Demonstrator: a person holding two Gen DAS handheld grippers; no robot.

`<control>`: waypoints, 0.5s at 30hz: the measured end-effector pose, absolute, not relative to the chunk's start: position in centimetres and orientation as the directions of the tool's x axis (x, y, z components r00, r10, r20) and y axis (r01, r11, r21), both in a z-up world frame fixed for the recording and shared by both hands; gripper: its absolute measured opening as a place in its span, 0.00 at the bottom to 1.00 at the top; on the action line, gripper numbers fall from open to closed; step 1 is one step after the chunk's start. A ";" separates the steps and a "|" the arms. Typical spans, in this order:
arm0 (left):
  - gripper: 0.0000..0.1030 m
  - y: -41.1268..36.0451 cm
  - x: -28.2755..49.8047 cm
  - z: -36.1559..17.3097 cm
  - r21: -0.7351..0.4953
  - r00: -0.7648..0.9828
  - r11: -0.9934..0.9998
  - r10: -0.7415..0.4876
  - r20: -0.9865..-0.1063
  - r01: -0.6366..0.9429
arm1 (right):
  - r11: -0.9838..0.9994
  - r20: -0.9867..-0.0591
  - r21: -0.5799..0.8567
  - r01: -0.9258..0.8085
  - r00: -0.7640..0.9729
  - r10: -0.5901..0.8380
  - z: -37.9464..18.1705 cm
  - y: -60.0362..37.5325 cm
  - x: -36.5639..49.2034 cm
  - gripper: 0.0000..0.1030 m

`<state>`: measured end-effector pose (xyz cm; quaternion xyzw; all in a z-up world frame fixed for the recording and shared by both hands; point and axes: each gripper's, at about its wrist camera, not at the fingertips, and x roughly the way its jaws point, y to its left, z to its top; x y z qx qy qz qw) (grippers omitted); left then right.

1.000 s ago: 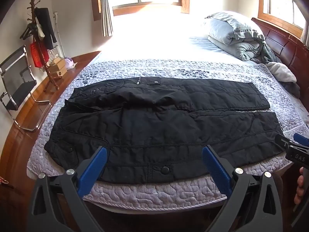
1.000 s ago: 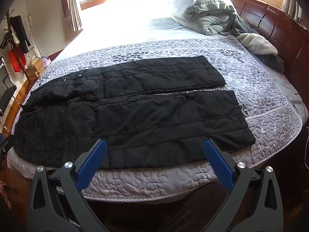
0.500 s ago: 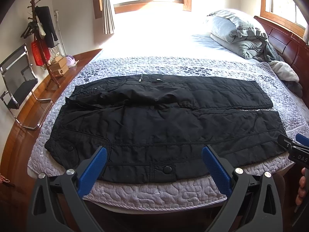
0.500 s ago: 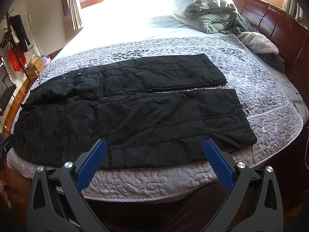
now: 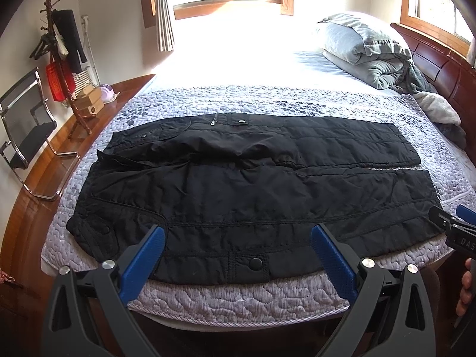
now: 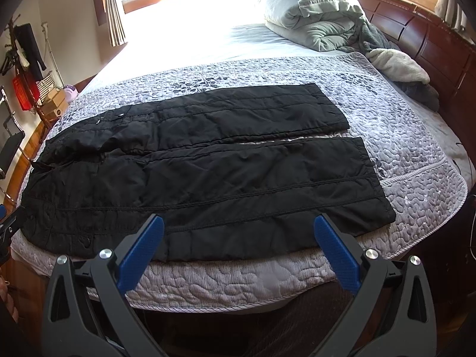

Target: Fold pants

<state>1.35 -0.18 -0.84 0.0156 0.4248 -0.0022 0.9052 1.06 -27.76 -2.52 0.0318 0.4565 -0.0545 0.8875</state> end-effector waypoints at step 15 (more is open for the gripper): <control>0.97 -0.3 1.8 -0.8 0.029 0.637 0.999 0.009 -0.771 0.020 | 0.993 -0.817 0.007 0.122 0.573 -0.065 -2.7 -27.8 1.7 0.98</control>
